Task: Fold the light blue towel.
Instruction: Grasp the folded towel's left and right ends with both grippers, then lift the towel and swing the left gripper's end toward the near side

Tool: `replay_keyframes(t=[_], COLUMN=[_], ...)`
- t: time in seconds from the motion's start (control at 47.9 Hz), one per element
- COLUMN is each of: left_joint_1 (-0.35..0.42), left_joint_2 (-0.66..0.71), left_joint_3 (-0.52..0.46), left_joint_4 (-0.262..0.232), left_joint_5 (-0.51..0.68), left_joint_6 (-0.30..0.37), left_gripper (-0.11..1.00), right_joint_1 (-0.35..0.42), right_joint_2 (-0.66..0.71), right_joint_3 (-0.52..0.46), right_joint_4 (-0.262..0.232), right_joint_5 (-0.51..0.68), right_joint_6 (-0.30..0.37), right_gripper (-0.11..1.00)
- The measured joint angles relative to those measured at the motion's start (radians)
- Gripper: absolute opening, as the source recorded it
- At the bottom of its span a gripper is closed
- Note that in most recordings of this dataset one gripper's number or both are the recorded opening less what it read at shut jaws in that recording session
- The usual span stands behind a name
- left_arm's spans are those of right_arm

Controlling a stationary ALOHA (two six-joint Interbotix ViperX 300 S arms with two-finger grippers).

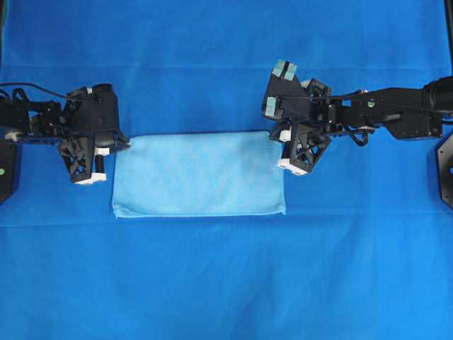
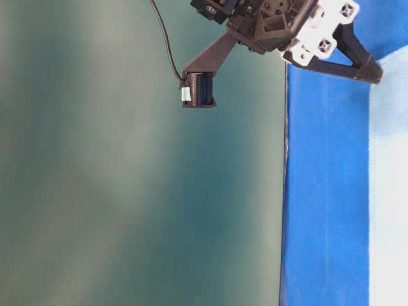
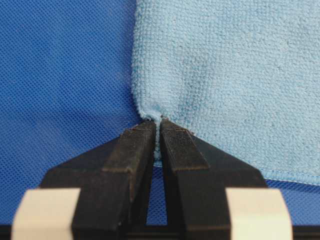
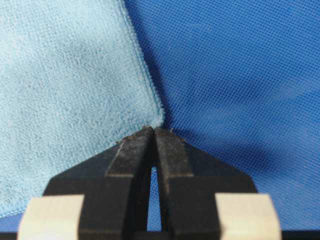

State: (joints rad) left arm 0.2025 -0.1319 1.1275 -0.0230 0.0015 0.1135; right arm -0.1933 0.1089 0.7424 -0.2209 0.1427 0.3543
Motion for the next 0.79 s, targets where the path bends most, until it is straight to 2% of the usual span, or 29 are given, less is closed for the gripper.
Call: replay_keyframes(t=[0.188, 0.48, 0.794], left_joint_1=[0.003, 0.002, 0.002], left_joint_2=[-0.064, -0.334, -0.583], left_joint_3=[-0.029, -0.098, -0.104], left_joint_4=[0.0, 0.0, 0.0], left_joint_5=[0.144, 0.368, 0.402], left_joint_6=[0.003, -0.008, -0.06], left_gripper=[0.03, 0.03, 0.03], right_joint_1=[-0.002, -0.002, 0.003], right_joint_2=[-0.083, -0.273, -0.433], right_joint_3=[0.0, 0.0, 0.0], right_joint_4=[0.0, -0.002, 0.0], right_joint_5=[0.04, 0.163, 0.207], right_joint_6=[0.0, 0.0, 0.0], right_gripper=[0.02, 0.02, 0.02])
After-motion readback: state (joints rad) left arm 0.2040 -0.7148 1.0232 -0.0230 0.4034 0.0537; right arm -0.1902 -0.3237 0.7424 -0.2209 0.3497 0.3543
